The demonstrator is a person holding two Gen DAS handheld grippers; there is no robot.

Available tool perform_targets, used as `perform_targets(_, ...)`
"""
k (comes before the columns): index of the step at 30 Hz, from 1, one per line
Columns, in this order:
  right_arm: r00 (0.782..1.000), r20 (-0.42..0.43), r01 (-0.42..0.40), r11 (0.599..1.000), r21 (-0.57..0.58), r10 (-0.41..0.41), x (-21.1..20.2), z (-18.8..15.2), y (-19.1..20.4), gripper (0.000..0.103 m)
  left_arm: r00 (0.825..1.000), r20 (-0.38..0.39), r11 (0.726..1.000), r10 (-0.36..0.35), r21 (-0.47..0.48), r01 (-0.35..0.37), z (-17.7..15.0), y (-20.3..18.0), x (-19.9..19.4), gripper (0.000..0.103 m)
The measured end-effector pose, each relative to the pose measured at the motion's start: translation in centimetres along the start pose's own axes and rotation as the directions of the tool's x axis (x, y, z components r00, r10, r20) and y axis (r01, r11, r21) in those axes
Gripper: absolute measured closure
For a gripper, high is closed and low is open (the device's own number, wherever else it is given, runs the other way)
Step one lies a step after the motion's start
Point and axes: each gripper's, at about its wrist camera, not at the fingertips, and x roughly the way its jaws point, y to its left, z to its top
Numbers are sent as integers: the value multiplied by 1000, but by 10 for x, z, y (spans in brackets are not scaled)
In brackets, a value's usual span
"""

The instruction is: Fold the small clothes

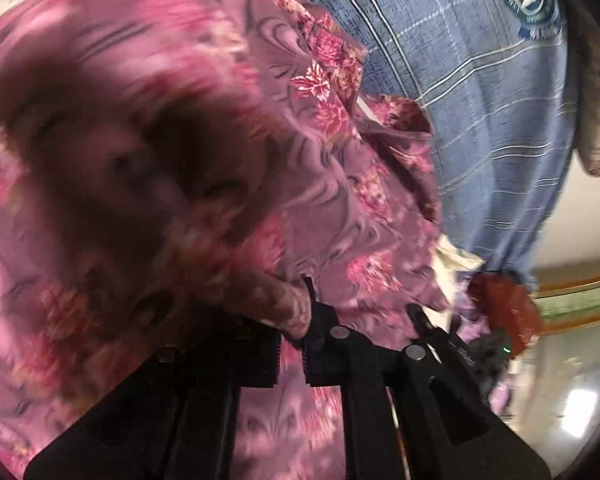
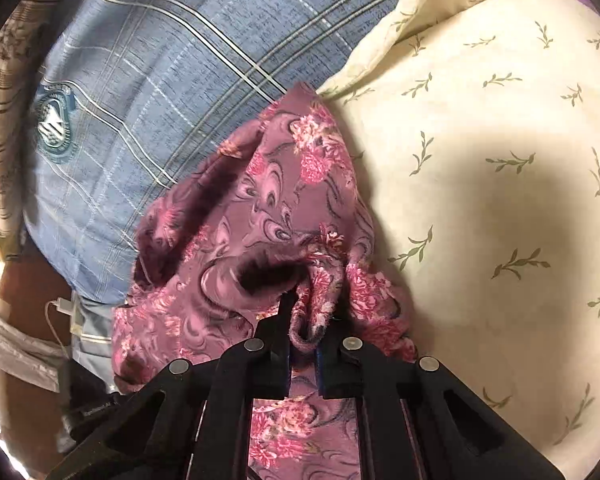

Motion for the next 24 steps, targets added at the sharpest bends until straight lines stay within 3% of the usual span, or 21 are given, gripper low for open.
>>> perform_targets(3,1000,-16,19,998,-57,-20,-5,-1,10,85,1000,-8,997,-10,79,10,-12,-6,-38,93)
perform_targets(7,1000,-1,10,996,-91,-10,-16,1,19,55,997,77,990,-26,137,16,-7,-9,-100,90)
perform_targets(11,997,73,21,997,-76,-15,-33,8,21,47,969,238,979,70,169,-112,34,-11,-136,50)
perform_targets(14,998,58,10,996,-85,-5,-30,8,24,42,967,222,978,124,139,-157,70,-1,-124,48)
perform_targets(15,999,48,30,993,-116,-25,-23,10,29,42,960,215,972,182,109,-209,79,5,-113,48)
perform_targets(17,995,53,87,984,-157,-80,-11,11,34,43,950,186,958,252,91,-272,87,15,-94,49)
perform_targets(18,991,52,134,972,-192,-126,-3,12,38,65,943,175,949,284,89,-302,87,16,-85,56)
perform_targets(19,985,48,174,961,-215,-167,1,14,41,95,931,177,935,320,100,-341,88,18,-79,72)
perform_targets(22,989,96,130,976,-173,-114,-17,21,35,95,902,206,899,379,149,-412,86,22,-72,72)
perform_targets(24,985,111,144,983,-116,-131,-22,21,19,96,889,218,884,401,160,-439,86,26,-63,71)
